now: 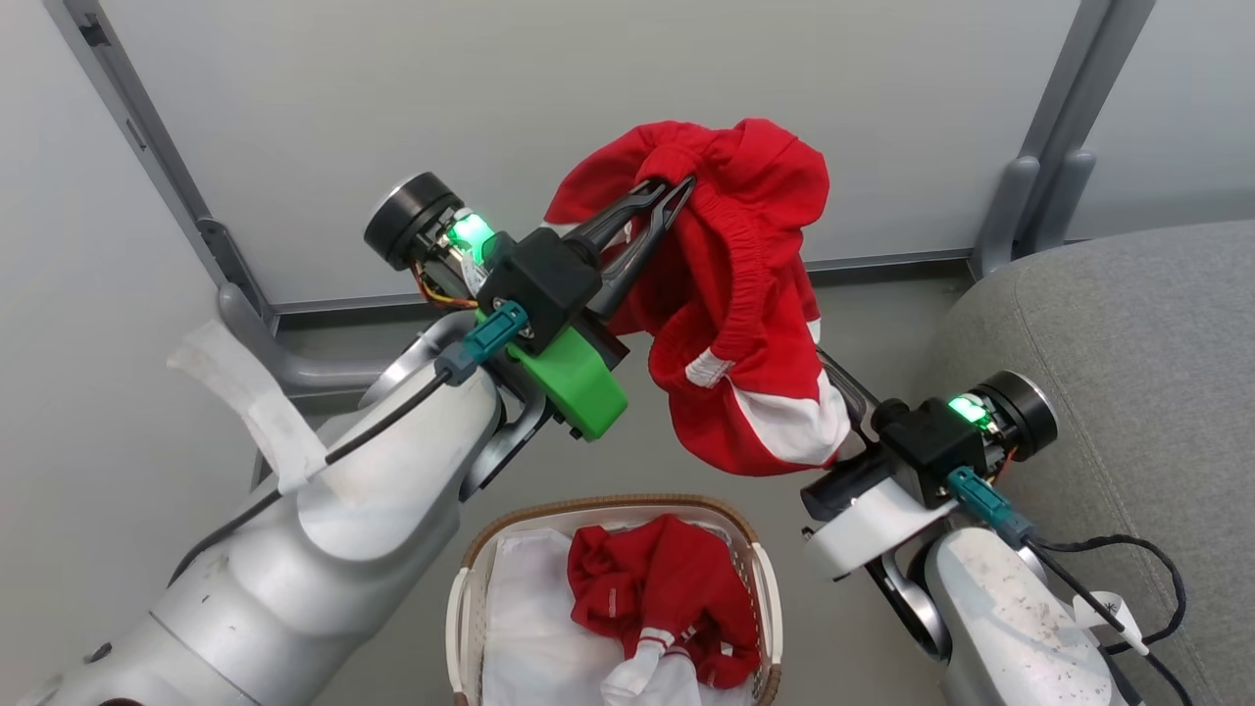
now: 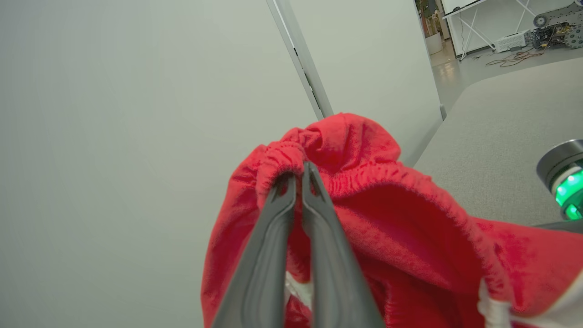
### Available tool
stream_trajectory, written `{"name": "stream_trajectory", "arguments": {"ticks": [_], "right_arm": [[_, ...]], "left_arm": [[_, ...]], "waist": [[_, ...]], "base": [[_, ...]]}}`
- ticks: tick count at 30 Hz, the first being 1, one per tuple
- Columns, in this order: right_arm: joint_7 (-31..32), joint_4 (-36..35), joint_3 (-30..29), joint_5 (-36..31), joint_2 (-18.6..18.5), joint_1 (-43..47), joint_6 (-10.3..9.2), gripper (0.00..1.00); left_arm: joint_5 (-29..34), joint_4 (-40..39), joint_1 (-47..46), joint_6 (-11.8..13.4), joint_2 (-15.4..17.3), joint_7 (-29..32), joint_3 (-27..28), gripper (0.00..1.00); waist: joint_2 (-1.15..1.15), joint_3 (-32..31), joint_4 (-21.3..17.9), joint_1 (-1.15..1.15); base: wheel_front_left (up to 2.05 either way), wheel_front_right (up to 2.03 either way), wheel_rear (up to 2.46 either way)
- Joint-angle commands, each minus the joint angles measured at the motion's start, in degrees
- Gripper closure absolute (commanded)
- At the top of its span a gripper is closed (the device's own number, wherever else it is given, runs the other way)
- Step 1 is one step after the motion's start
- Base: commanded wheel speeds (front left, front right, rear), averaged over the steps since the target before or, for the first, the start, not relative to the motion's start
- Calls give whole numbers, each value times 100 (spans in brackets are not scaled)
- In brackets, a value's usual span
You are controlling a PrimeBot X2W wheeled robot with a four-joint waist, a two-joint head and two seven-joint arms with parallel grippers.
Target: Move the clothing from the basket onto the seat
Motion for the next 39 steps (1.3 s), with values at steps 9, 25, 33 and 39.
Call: {"name": "stream_trajectory", "arguments": {"ticks": [9,25,33,39], "right_arm": [[-2,-180,-453,43,-23,57,-4,100],[-2,-302,-1548,-92,-21,284,-4,100],[-2,-287,-1800,-164,-21,307,-4,100],[-2,-239,-1834,-166,-22,152,-4,100]], "left_arm": [[-160,-157,921,165,-93,-37,517,0],[186,-176,2835,13,-656,-39,1408,0],[344,-166,3338,-54,-857,-40,1755,0],[464,-213,3439,-86,-961,-39,1957,0]], "waist": [[0,74,-67,0],[0,123,-142,0],[0,192,-277,0],[0,283,-478,0]], "base": [[0,0,0],[0,0,0],[0,0,0],[0,0,0]]}}
